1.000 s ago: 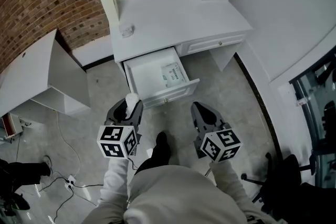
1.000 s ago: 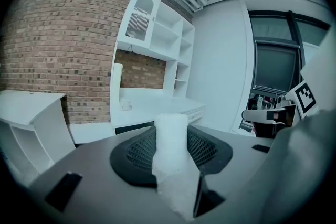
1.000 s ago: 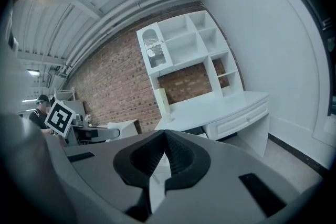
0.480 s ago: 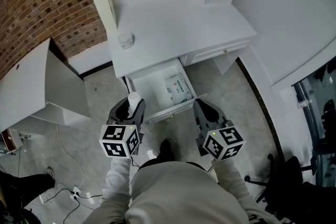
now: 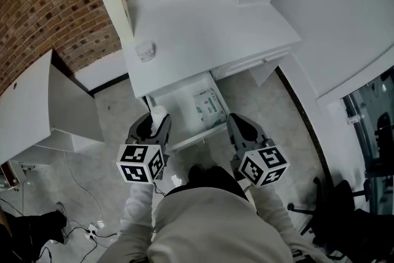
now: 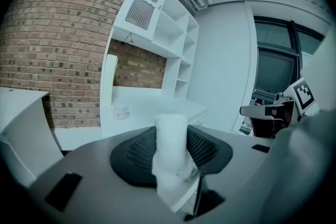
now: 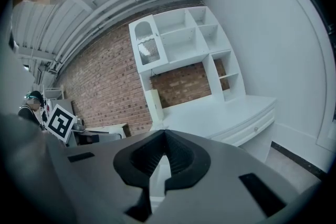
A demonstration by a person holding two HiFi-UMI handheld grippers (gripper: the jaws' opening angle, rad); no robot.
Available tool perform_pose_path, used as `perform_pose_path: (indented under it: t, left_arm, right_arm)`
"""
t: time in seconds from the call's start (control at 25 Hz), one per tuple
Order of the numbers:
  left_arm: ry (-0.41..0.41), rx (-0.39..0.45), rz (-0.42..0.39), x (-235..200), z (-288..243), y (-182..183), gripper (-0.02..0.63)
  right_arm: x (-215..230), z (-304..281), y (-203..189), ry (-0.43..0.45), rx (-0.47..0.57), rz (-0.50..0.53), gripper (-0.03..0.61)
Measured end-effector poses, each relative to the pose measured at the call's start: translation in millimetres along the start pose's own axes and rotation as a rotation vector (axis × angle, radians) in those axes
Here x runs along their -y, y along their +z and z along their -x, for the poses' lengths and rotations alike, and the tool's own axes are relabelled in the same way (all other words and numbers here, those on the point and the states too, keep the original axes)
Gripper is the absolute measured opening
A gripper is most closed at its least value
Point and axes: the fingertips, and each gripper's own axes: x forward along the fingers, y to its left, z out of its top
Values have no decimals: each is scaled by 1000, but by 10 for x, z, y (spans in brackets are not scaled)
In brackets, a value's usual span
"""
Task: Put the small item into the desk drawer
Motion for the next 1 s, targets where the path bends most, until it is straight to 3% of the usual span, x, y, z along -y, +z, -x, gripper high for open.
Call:
perform_pose_path:
  t: [1.0]
  left_arm:
    - [37,-3,-30,-344,-471,266,185]
  right_arm:
    - [233,-592,157,32,-17,-4,28]
